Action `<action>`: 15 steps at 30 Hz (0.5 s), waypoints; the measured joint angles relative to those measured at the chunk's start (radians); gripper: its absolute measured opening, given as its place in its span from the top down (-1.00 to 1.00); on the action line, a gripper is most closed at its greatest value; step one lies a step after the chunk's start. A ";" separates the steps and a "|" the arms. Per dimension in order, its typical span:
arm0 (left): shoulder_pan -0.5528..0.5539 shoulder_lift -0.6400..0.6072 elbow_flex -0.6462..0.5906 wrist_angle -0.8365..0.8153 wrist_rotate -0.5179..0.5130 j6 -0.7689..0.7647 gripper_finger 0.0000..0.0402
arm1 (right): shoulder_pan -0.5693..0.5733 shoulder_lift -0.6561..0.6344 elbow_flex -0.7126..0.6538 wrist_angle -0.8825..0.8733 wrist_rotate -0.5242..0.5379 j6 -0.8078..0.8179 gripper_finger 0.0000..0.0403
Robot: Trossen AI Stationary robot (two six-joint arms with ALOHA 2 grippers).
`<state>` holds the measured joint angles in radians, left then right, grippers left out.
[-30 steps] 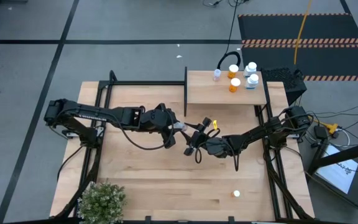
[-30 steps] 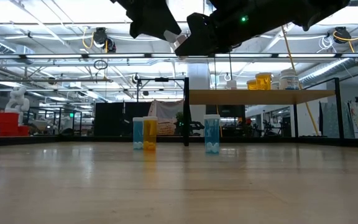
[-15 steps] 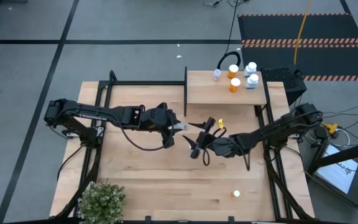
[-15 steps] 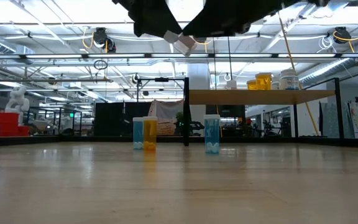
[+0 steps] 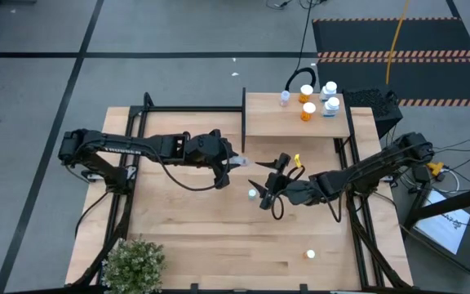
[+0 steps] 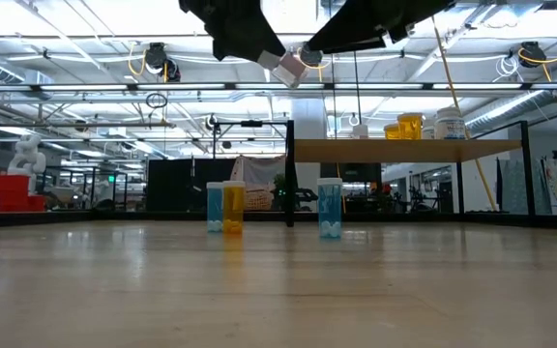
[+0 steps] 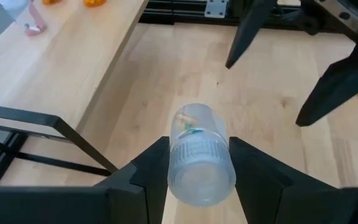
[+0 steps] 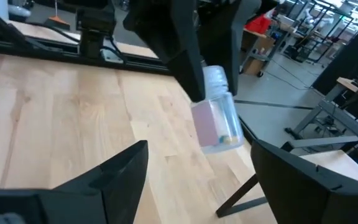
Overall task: Pick and place medicine bottles onto shelf by color
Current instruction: Put the transparent pill bottle on the shelf aligned with the other transparent pill bottle
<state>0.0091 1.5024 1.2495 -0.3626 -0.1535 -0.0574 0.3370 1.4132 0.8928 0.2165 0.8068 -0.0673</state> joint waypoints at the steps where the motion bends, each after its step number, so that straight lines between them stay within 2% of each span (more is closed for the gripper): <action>1: 0.002 0.000 0.000 0.000 0.000 0.005 0.24 | 0.000 0.000 0.000 -0.002 0.001 0.000 -0.40; 8: 0.016 0.000 0.000 0.001 0.023 0.007 0.25 | -0.002 0.004 0.000 0.011 0.009 -0.023 -0.40; 15: 0.015 0.000 0.000 0.002 0.028 0.000 0.22 | -0.031 0.077 0.000 0.176 0.035 -0.139 -0.40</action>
<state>0.0237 1.5024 1.2499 -0.3610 -0.1253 -0.0572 0.3058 1.4906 0.8925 0.3923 0.8421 -0.2068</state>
